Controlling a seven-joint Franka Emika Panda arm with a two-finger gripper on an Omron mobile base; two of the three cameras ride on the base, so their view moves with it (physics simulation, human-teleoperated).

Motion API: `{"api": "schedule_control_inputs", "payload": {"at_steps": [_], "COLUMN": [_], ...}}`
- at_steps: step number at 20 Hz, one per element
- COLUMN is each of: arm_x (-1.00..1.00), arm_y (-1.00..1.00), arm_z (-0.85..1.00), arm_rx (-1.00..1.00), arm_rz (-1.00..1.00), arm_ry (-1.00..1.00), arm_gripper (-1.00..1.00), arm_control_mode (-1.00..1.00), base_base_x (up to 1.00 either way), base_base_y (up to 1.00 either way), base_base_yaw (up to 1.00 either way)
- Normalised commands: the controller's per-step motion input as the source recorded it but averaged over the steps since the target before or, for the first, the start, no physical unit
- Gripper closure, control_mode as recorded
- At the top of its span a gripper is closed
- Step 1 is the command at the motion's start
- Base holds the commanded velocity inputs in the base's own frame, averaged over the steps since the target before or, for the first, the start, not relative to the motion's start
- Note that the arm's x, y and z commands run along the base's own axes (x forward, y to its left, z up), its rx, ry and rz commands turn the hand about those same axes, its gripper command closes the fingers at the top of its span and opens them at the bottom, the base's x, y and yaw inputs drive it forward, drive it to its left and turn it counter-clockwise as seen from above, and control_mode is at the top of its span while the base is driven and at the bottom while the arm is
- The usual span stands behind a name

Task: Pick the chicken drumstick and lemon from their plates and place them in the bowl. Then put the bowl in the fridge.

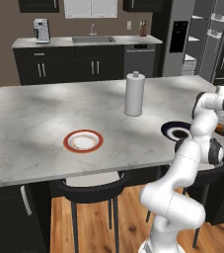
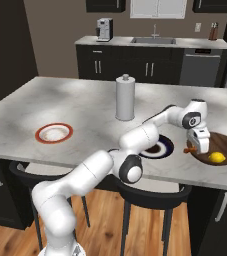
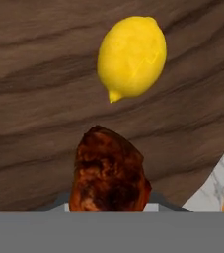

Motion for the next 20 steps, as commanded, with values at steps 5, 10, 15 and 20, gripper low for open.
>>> {"api": "schedule_control_inputs", "payload": {"at_steps": [5,10,15,20], "arm_x": [0.21,0.27,0.29,0.34], "arm_y": [-0.20,-0.18,-0.12,-0.02], "arm_z": [0.28,0.36,0.44,0.62], "arm_rx": [0.16,0.20,0.23,0.19], "arm_rz": [0.00,0.00,0.00,0.00], "arm_ry": [0.17,0.21,0.20,0.19], "arm_gripper": [-1.00,-1.00,-1.00,-1.00], "arm_control_mode": [-1.00,-1.00,-1.00,-1.00], "base_base_x": [0.00,0.00,0.00,0.00], "base_base_y": [0.00,0.00,0.00,0.00], "base_base_yaw": [0.00,0.00,0.00,0.00]}}
